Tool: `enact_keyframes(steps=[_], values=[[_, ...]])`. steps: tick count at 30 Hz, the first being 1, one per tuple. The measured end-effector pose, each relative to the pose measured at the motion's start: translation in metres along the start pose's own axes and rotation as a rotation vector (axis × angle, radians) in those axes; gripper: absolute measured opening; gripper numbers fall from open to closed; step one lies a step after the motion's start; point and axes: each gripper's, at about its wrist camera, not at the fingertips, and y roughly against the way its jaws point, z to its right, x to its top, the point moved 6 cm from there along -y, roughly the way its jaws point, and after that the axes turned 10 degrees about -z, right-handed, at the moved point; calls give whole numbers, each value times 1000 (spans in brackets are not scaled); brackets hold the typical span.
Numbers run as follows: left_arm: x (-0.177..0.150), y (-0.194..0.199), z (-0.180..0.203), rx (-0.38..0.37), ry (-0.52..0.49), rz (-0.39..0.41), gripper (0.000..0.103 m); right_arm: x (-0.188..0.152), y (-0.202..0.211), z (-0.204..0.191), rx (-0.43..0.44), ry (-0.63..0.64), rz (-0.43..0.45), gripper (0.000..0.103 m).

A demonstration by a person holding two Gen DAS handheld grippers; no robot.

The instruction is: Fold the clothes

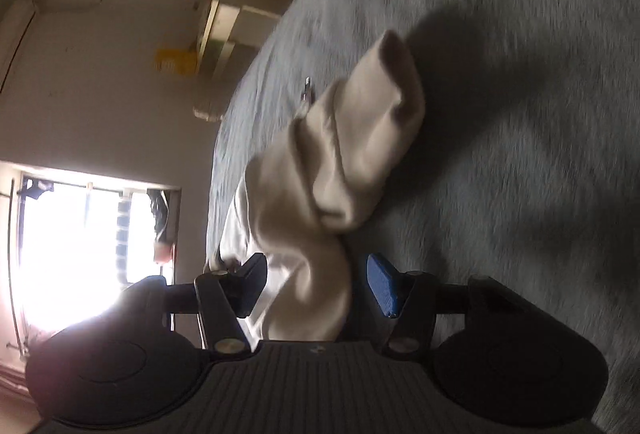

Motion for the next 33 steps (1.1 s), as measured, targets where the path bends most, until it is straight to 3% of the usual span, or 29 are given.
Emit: enact_keyframes(steps=[5,9,12,13,14,17,20,22,25,28,30,32,33], values=[[-17,57,65,-180,-155,57,63,52,-52,-28,32,39,-21,60],[-62,91,141,-300,-372,71,67,93,-118,-27,-28,-14,-91,61],[-105,100,197,-387,-513,51,67,94,-155,-32,-14,5,-148,55],[-120,101,214,-425,-542,27,67,93,-162,-35,-8,27,-148,40],[-134,101,230,-462,-570,4,67,93,-168,-39,-2,48,-148,15],[-163,96,269,-529,-610,-66,67,88,-176,-59,46,127,-154,4],[-178,90,298,-570,-626,-97,67,57,-165,-101,135,348,-178,4],[-179,89,311,-586,-617,-100,67,22,-162,-125,167,511,-242,4],[-184,89,325,-608,-604,-105,67,-42,-163,-142,165,742,-382,4],[-193,83,341,-619,-619,-112,67,-98,-175,-129,117,862,-531,6],[-199,78,354,-625,-630,-129,67,-128,-180,-111,53,913,-627,16],[-207,73,367,-626,-644,-141,67,-149,-172,-91,-6,915,-669,39],[-212,70,374,-620,-655,-141,67,-151,-168,-87,-12,894,-670,40]])
